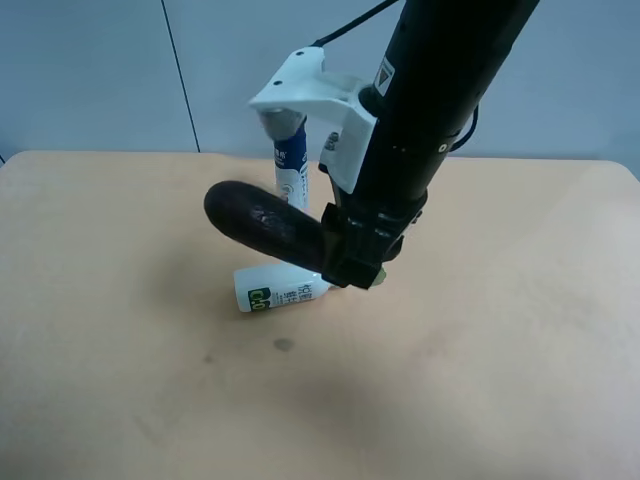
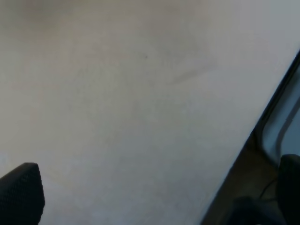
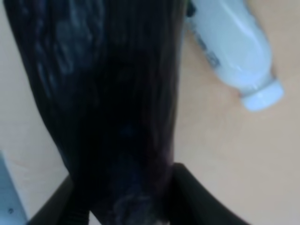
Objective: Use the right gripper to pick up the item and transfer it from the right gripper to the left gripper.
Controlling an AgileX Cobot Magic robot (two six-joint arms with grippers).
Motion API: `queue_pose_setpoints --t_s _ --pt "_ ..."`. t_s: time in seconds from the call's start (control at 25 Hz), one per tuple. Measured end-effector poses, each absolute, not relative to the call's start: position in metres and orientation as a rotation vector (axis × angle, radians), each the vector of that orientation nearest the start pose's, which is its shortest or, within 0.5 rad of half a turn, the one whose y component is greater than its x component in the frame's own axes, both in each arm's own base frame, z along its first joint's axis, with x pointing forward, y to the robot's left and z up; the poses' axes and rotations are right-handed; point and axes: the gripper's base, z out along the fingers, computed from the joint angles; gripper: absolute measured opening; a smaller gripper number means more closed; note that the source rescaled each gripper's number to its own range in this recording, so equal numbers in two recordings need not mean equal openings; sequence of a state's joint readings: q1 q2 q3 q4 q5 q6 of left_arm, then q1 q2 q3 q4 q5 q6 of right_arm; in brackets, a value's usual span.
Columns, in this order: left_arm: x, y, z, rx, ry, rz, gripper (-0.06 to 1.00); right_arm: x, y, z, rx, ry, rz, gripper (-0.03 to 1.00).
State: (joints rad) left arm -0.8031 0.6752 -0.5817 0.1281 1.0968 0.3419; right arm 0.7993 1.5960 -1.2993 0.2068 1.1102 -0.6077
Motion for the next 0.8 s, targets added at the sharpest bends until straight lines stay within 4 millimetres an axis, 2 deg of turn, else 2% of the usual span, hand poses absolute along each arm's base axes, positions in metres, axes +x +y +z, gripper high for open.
queue_pose_setpoints --t_s 0.24,0.48,0.64,0.8 --pt "0.083 -0.077 0.270 1.518 2.151 0.015 1.00 0.188 0.256 0.282 -1.927 2.244 0.310 0.00" --pt "0.096 -0.093 0.292 1.502 2.106 -0.003 1.00 0.177 0.280 0.274 -2.022 2.207 0.306 0.00" --pt "0.098 -0.108 0.294 1.594 2.086 -0.003 1.00 0.172 0.294 0.274 -2.043 2.180 0.341 0.00" --pt "0.102 -0.125 0.289 1.695 2.075 0.031 1.00 0.173 0.299 0.273 -2.037 2.184 0.369 0.00"
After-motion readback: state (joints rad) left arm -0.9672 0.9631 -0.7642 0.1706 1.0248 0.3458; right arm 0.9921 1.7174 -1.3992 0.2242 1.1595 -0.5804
